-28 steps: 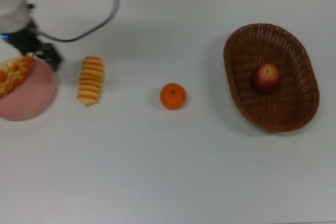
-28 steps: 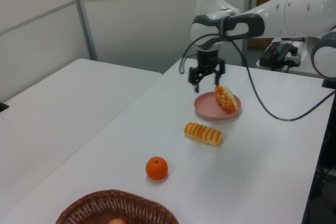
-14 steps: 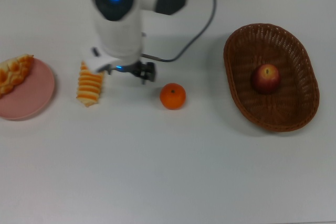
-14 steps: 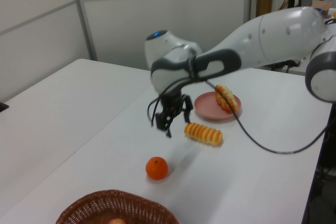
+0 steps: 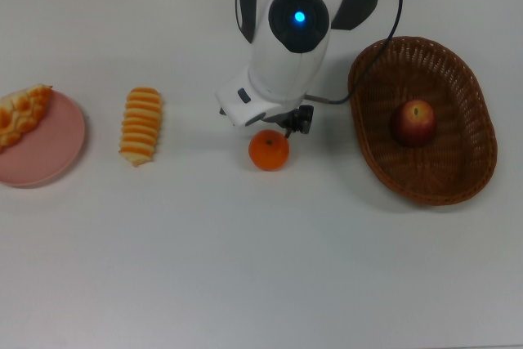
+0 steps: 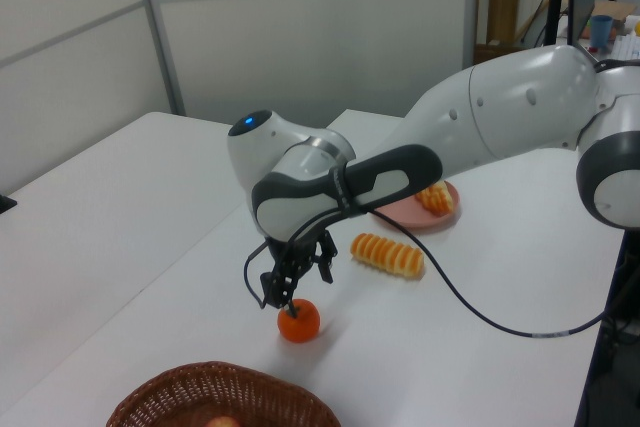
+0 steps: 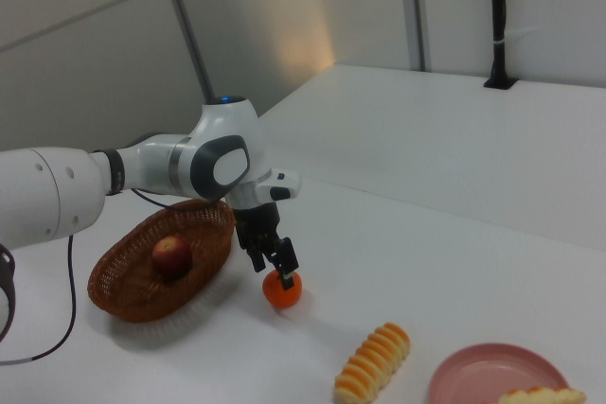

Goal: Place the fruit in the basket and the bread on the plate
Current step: 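Move to the orange and close the gripper around it, then carry the orange to the basket and release it beside the apple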

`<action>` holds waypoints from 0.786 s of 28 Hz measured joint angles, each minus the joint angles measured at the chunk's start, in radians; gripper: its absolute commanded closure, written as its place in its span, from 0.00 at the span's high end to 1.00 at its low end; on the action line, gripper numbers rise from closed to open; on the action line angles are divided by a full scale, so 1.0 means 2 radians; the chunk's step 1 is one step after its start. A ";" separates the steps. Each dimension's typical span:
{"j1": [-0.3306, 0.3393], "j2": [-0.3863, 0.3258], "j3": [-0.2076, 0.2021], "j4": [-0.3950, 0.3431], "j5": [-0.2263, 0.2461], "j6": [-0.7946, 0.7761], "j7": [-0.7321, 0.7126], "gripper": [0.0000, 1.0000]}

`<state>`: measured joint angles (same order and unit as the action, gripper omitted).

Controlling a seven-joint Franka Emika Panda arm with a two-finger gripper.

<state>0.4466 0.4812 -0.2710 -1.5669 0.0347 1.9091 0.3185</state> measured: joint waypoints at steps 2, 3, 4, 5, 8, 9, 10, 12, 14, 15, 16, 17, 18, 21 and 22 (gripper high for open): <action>0.001 0.008 0.000 -0.001 0.000 0.011 0.004 1.00; 0.002 0.013 0.000 -0.001 0.000 0.016 0.006 1.00; 0.002 0.017 0.000 -0.001 0.000 0.021 0.009 1.00; 0.002 0.021 0.000 -0.001 0.000 0.026 0.011 1.00; 0.002 0.035 0.000 -0.001 0.000 0.043 0.014 1.00; 0.003 0.038 0.000 -0.001 0.000 0.047 0.015 1.00; 0.003 0.041 0.000 -0.001 0.000 0.050 0.015 1.00; 0.006 0.048 0.000 -0.001 -0.003 0.054 0.017 1.00; 0.010 0.051 0.000 -0.001 -0.005 0.054 0.023 0.78; 0.012 0.052 0.000 -0.001 -0.006 0.055 0.027 0.55; 0.013 0.053 0.000 -0.001 -0.008 0.055 0.030 0.05; 0.015 0.053 0.000 0.000 -0.011 0.055 0.032 0.00; 0.016 0.053 0.000 0.000 -0.012 0.055 0.034 0.00; 0.018 0.053 0.000 0.005 -0.013 0.055 0.040 0.00; 0.018 0.053 0.000 0.009 -0.013 0.055 0.041 0.00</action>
<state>0.4826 0.5872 -0.2709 -1.5499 0.0087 2.0190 0.4002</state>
